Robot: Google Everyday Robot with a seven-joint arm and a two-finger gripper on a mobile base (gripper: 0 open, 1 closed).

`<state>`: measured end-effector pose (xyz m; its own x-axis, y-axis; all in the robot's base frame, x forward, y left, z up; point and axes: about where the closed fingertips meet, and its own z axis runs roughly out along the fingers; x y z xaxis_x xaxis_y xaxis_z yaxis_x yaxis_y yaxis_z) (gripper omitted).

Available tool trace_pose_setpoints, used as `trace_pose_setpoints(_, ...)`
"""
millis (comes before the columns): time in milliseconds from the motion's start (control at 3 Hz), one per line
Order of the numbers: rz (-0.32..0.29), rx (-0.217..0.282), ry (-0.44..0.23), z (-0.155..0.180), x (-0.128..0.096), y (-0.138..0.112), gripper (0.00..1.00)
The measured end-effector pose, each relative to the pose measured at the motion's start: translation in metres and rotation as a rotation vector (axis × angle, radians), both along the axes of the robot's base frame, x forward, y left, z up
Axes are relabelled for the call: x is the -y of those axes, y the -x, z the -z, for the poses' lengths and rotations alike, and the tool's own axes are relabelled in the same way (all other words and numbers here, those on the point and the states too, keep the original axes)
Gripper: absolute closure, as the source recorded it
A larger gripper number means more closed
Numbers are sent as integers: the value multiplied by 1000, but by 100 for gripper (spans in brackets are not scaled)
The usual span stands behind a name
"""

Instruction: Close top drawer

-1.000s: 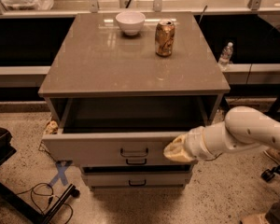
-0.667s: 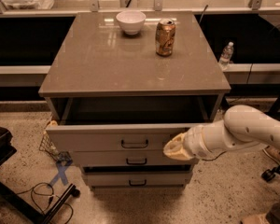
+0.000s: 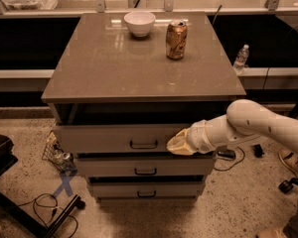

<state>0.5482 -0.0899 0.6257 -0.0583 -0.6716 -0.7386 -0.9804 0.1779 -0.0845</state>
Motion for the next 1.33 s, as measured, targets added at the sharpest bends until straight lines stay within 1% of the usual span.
trace_pose_setpoints(333,6,23,-15,-3,-13,-26,100)
trace_pose_setpoints(667,6,23,-15,-3,-13,-26,100)
trace_pose_setpoints(1000,-35,31,8,-19,-23,-5,100)
trace_pose_setpoints(1333,-106,38,68,-56,-31,18,100)
